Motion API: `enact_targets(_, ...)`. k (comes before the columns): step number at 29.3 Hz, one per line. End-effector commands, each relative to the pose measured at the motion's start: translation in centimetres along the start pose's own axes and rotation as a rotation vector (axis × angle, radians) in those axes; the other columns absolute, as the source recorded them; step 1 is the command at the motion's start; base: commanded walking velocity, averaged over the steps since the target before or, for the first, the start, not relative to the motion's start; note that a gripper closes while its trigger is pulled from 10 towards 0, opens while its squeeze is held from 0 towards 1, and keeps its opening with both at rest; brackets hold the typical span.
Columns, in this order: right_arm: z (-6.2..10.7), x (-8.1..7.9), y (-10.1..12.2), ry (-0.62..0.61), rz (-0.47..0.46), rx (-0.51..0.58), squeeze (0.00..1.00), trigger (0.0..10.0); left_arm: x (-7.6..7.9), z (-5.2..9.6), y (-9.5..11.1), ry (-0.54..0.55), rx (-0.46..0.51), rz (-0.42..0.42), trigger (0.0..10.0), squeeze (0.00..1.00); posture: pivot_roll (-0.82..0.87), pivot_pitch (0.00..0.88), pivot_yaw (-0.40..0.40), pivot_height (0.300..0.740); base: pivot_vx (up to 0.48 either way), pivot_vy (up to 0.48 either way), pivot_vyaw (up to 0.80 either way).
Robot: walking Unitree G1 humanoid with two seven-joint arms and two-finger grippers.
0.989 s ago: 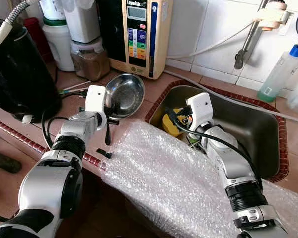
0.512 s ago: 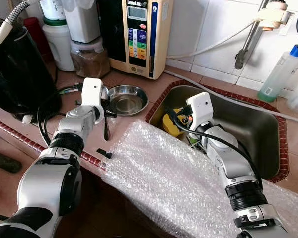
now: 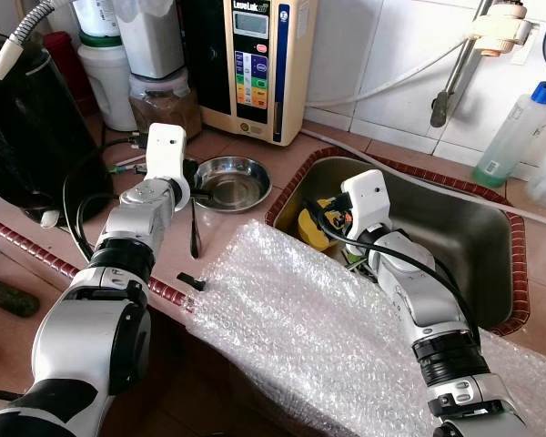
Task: Kitchen organization
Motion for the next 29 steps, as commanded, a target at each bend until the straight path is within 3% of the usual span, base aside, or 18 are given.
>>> enact_targets(1,-0.1,0.2,0.5,-0.005,0.003,0.017,0.00,10.0,-0.6,0.0,1.2,0.024,0.028,-0.001,8.9,0.00,0.08,0.000,0.002,0.740,0.000,0.000,0.00)
enact_targets(2,-0.1,0.2,0.5,-0.004,0.003,0.016,0.00,10.0,-0.8,0.1,1.3,0.038,0.034,0.016,10.0,0.00,0.08,0.000,0.003,0.740,0.000,0.000,0.00)
enact_targets(4,-0.1,0.2,0.4,-0.004,0.003,0.015,0.00,10.0,-1.0,0.1,1.4,0.047,0.043,0.034,10.0,0.00,0.08,0.000,0.003,0.740,0.000,0.000,0.00)
enact_targets(5,-0.1,0.1,0.4,-0.004,0.002,0.015,0.00,10.0,-1.2,0.1,1.5,0.053,0.049,0.045,10.0,0.13,0.08,0.000,0.003,0.740,0.000,0.000,0.00)
enact_targets(6,-0.1,0.2,0.4,-0.004,0.002,0.014,0.00,10.0,-1.8,0.3,2.0,0.094,0.069,0.063,10.0,1.00,0.09,0.000,0.002,0.740,0.000,0.000,0.00)
enact_targets(14,-0.1,0.2,0.3,-0.002,0.002,0.012,0.00,10.0,-2.6,1.0,2.7,0.149,0.115,0.121,10.0,1.00,0.10,0.000,-0.002,0.740,0.000,0.000,0.00)
enact_targets(20,-0.2,-0.1,0.2,0.006,-0.001,0.009,0.00,10.0,-1.6,2.2,2.0,0.176,0.107,0.202,10.0,1.00,0.13,0.000,-0.008,0.740,0.000,0.000,0.00)
enact_targets(22,-0.4,-0.2,0.2,0.010,-0.001,0.010,0.00,10.0,-0.7,3.0,1.1,0.175,0.103,0.219,10.0,1.00,0.13,0.000,-0.008,0.740,0.000,0.000,0.00)
enact_targets(29,-0.2,-0.4,0.0,0.018,0.004,0.008,0.00,10.0,-0.2,4.8,0.0,0.188,0.110,0.195,10.0,1.00,0.14,0.000,-0.011,0.740,0.000,0.000,0.00)
Point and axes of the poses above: a point about 5 cm out from each wrist's last joint towards the gripper, its own z axis pointing back from the gripper into the wrist, its own y axis along the axis of the wrist's last joint, x = y × z, the point moved 4 cm from there along -z, pointing out of the wrist towards the gripper, and after that the axes turned 4 degrees about -z, right-handed, at the moved point
